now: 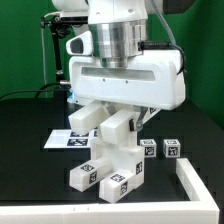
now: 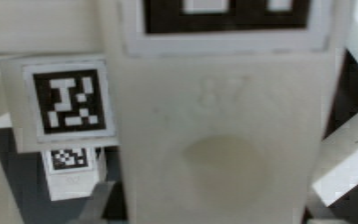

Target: Assemble chair

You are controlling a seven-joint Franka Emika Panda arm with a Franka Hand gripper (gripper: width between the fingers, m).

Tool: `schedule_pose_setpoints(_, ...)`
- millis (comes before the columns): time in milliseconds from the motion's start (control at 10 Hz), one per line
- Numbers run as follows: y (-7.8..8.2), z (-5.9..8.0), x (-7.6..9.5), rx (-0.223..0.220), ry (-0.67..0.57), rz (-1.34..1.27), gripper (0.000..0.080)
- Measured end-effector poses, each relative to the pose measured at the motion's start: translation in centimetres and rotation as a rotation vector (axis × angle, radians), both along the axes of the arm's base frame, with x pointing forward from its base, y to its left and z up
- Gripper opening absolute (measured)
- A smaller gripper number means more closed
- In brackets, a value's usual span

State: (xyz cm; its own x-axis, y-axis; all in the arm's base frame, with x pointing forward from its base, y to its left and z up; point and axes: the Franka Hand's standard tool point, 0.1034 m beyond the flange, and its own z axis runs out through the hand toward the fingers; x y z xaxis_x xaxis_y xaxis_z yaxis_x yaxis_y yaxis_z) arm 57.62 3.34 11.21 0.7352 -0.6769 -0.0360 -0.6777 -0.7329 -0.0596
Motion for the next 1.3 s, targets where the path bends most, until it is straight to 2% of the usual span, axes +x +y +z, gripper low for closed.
schedule_pose_setpoints(1300,0.18,0.06,0.49,-0.015,-0.025,-0.007,0.0284)
